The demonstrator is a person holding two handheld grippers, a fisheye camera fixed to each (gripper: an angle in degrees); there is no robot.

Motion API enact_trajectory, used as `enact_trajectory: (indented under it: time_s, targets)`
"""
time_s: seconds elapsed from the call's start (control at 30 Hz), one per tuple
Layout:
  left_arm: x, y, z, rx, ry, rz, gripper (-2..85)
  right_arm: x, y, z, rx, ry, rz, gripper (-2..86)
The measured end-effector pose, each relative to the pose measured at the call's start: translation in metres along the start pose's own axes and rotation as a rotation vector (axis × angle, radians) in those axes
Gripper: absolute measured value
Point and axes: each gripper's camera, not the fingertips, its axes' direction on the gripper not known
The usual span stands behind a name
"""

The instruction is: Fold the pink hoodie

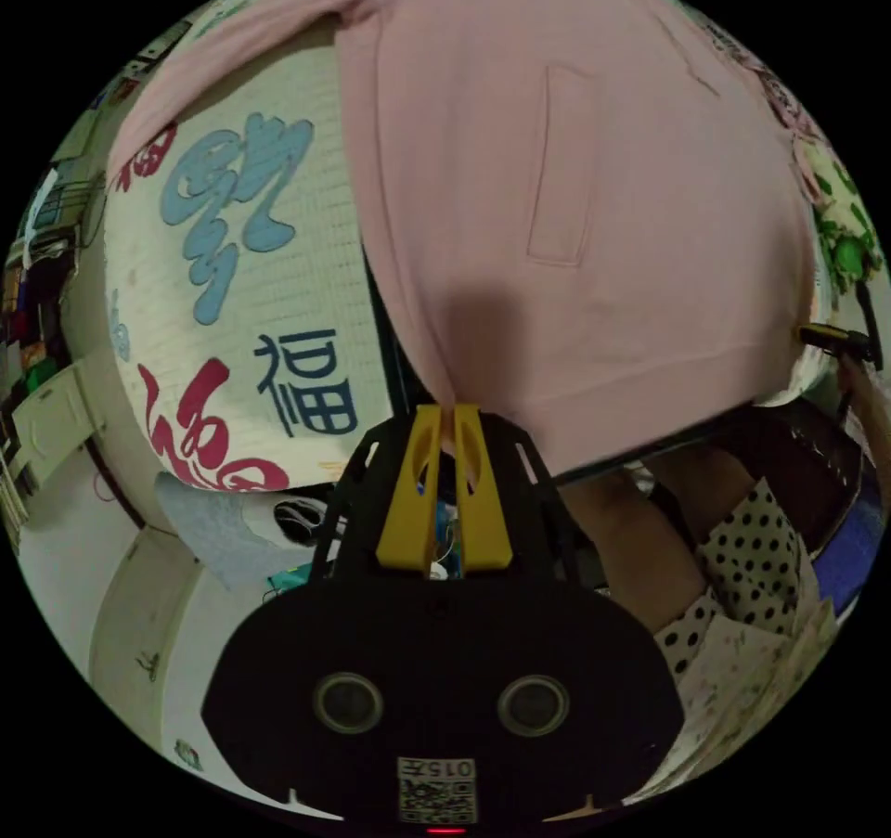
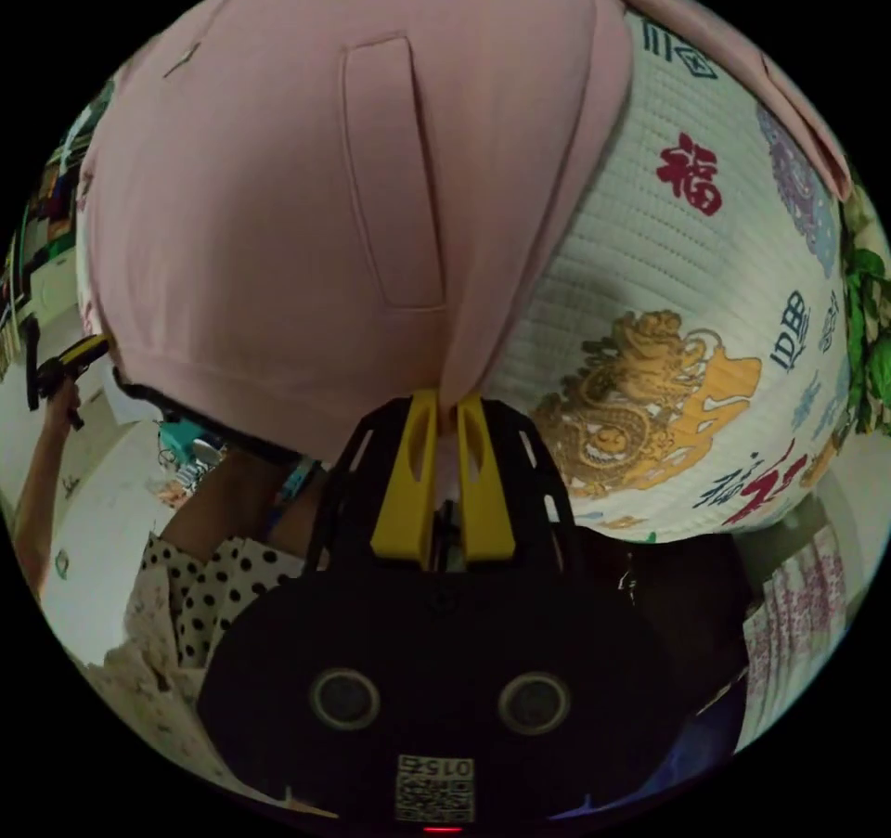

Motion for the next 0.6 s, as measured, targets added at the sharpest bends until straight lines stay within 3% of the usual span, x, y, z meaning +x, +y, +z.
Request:
enact_trajectory:
  time_s: [0.2, 0.37, 0.6]
  targets:
    - [0.057, -0.037, -0.021, -0.103, -0.112, -0.009, -0.1, -0.017, -0.027, 0.011, -0.037, 0.212, 0.002, 4.0]
    - [0.069, -0.032, -0.051, -0.055, -0.047, -0.057, -0.1, -0.005, -0.024, 0.013, 0.036, 0.168, 0.08, 4.2]
    - [0.083, -0.041, -0.099, -0.124, 0.049, -0.066, -0.3, 0.004, -0.016, 0.023, 0.07, 0.173, 0.104, 4.0]
